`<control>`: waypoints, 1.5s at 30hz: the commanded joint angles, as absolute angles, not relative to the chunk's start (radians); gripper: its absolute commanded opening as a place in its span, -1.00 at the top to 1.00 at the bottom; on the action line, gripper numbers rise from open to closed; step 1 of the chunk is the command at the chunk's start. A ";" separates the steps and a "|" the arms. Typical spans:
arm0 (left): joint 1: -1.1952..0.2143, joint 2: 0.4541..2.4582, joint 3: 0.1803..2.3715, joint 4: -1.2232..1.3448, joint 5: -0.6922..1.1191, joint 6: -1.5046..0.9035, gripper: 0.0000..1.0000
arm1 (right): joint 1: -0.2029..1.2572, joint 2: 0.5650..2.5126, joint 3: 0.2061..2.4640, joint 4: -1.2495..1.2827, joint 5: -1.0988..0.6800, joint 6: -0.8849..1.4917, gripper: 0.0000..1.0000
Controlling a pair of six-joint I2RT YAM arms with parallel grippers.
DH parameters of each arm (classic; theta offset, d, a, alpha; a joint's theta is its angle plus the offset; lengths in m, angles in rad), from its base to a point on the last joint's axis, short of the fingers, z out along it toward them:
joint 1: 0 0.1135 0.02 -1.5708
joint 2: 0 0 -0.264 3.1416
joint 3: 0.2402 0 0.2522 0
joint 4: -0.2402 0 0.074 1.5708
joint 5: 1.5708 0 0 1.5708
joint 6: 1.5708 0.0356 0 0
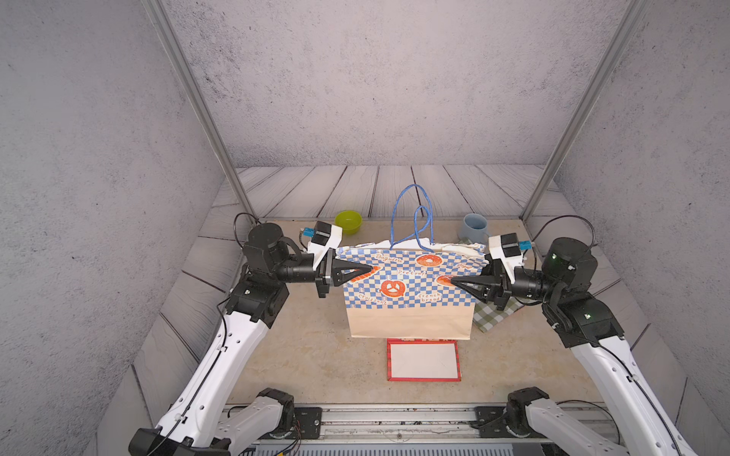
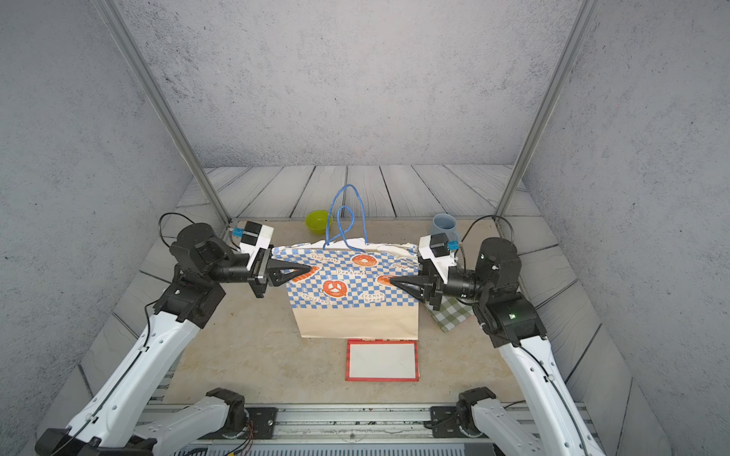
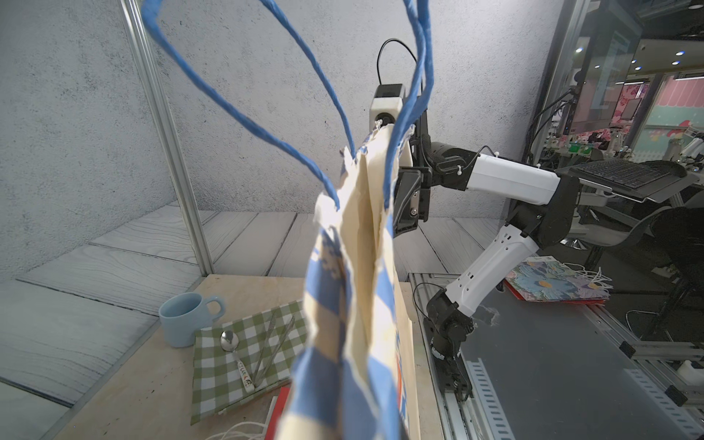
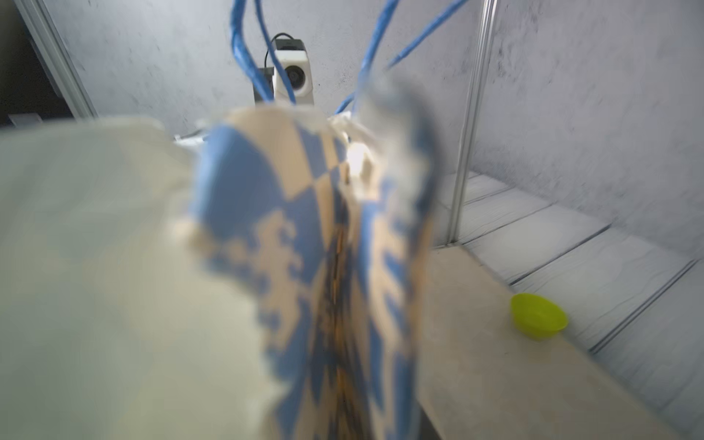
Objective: Put away the paper bag
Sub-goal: Press the paper bag.
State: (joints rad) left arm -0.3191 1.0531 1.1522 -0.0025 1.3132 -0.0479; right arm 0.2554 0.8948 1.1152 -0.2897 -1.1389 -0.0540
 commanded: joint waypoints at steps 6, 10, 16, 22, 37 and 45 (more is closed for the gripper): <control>-0.320 1.030 1.183 -0.023 1.279 -0.032 0.99 | 0.260 0.886 1.121 -0.145 -1.191 0.048 1.00; -0.278 1.019 1.156 0.020 1.258 -0.165 0.10 | 0.260 0.877 1.127 -0.087 -1.173 0.092 1.00; -0.238 0.983 1.025 0.114 1.277 -0.262 -0.08 | 0.260 0.875 1.144 -0.055 -1.165 0.123 1.00; -0.233 0.988 0.956 0.236 1.352 -0.352 0.26 | 0.260 0.881 1.152 -0.061 -1.163 0.118 1.00; -0.233 0.992 1.011 0.144 1.342 -0.260 0.31 | 0.260 0.882 1.151 -0.090 -1.161 0.099 1.00; -0.233 0.991 1.022 0.110 1.303 -0.216 0.30 | 0.260 0.886 1.160 -0.113 -1.148 0.115 1.00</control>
